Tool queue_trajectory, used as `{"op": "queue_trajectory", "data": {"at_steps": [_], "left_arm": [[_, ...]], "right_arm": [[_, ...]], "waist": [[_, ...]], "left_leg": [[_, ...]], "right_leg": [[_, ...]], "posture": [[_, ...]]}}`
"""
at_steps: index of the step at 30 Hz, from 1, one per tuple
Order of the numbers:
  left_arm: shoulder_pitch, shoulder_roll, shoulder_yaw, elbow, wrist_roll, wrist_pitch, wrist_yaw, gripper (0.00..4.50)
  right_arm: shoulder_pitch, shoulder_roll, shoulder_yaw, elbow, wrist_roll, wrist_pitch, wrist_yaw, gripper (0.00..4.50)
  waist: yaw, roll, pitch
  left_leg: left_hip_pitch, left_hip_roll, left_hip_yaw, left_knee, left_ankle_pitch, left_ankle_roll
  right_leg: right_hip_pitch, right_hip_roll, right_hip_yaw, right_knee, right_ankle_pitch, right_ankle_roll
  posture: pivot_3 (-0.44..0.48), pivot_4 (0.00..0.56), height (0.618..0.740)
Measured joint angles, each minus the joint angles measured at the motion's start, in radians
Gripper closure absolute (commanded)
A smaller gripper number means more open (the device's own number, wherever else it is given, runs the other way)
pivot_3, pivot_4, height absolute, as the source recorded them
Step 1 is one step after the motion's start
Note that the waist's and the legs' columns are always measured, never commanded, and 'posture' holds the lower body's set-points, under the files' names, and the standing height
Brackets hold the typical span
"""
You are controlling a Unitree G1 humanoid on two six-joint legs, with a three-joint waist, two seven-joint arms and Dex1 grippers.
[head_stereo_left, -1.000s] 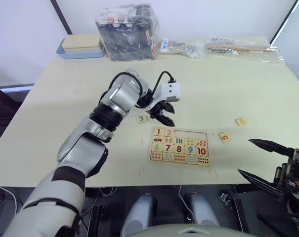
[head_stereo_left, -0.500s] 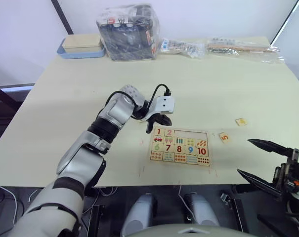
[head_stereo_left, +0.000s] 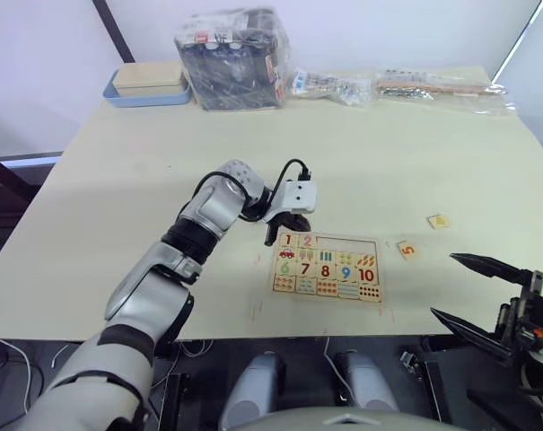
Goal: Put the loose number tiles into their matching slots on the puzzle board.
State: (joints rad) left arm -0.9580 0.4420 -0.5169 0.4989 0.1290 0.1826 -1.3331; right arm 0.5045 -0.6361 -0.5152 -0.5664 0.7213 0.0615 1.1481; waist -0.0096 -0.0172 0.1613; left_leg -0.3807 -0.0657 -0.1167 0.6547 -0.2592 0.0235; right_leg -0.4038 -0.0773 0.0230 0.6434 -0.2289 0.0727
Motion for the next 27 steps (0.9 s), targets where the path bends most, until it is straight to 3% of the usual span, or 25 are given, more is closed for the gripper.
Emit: {"op": "queue_trajectory", "data": {"at_steps": [16,21,27], "left_arm": [[0.021,0.006,0.008,-0.028,0.005,0.009,-0.001,4.40],[0.086,0.034,0.162,-0.118,-0.091,0.120,0.054,4.40],[0.291,0.078,0.348,-0.400,-0.208,0.313,0.183,4.40]], "right_arm": [[0.003,0.001,0.000,0.000,-0.002,0.000,0.000,0.00],[0.006,0.011,0.002,-0.001,-0.003,0.001,-0.017,0.00],[-0.045,0.018,0.024,0.018,-0.008,0.010,-0.059,0.00]], "waist": [[0.000,0.000,0.000],[-0.004,0.000,0.000],[-0.001,0.001,0.000]], "left_leg": [[0.000,0.000,0.000,0.000,0.000,0.000],[0.000,0.001,0.000,0.000,0.000,0.000],[0.001,0.001,0.000,0.000,0.000,0.000]], "right_leg": [[0.000,0.000,0.000,0.000,0.000,0.000],[0.000,0.000,0.000,0.000,0.000,0.000],[0.000,-0.001,0.000,0.000,0.000,0.000]], "posture": [[0.000,0.150,0.740],[0.000,0.150,0.740],[0.000,0.150,0.740]]}}
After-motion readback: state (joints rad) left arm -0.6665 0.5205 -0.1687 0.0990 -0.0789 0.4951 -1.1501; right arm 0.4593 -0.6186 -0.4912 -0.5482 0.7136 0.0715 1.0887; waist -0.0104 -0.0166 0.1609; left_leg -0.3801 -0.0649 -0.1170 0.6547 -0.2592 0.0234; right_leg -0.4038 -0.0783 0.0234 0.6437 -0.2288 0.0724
